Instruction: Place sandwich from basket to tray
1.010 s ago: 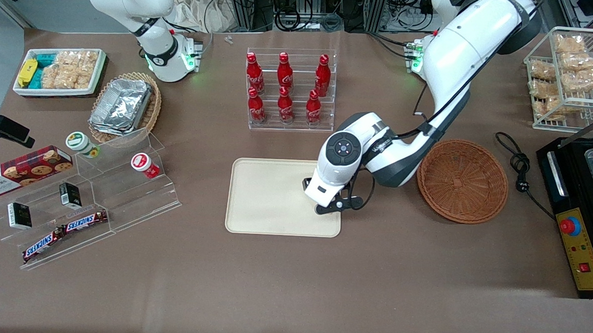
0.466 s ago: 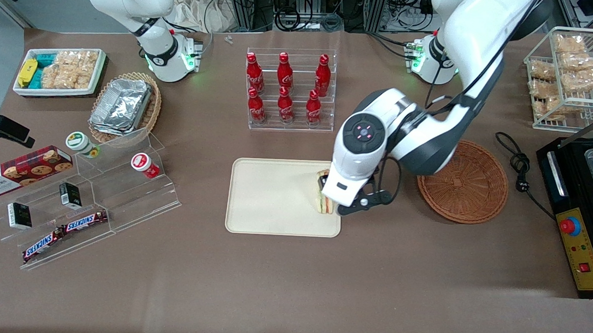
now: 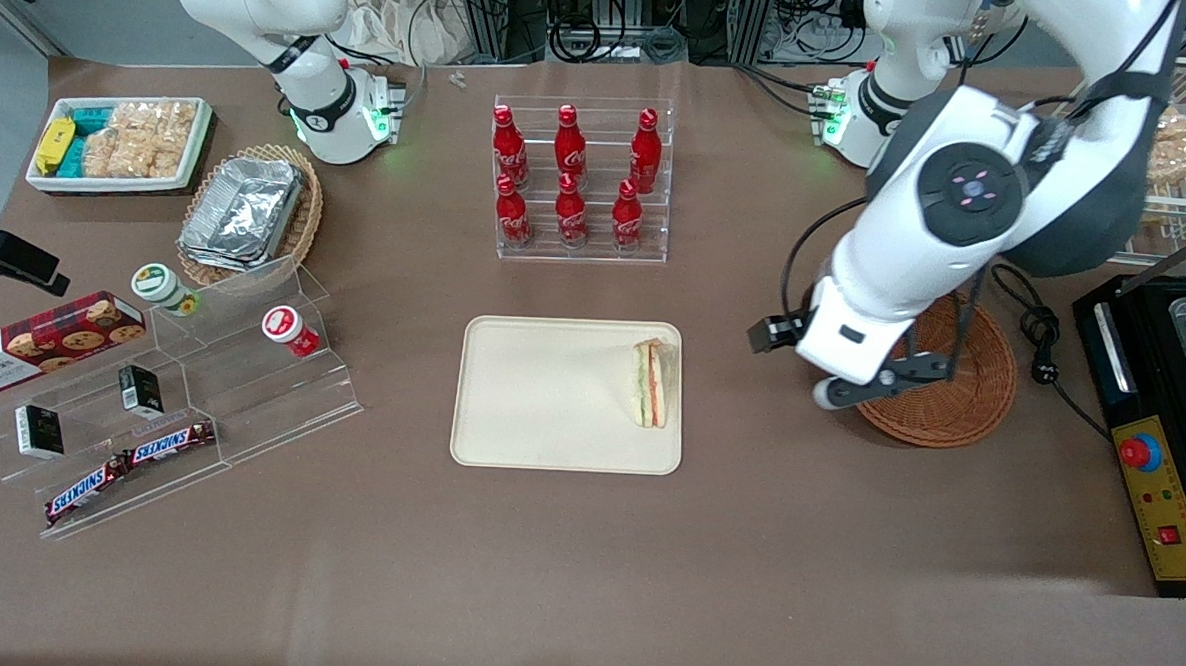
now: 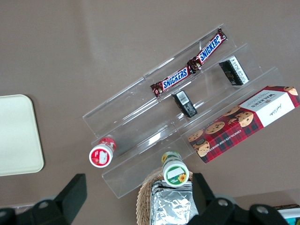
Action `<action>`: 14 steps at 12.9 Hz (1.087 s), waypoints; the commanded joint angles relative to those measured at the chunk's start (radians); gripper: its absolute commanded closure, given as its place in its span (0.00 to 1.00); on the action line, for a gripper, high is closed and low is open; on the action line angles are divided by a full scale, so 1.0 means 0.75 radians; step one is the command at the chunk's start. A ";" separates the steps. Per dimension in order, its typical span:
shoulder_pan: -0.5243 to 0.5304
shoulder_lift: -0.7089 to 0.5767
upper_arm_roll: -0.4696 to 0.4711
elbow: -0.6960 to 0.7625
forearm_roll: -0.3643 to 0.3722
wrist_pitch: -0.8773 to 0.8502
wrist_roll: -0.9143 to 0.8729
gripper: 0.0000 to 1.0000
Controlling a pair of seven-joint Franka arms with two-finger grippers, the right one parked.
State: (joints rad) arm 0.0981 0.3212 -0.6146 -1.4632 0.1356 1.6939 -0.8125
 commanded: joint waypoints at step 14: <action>0.025 -0.317 0.426 -0.302 -0.176 -0.027 0.833 0.00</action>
State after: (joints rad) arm 0.1700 0.2085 -0.3956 -1.5609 0.0446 1.6360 -0.3004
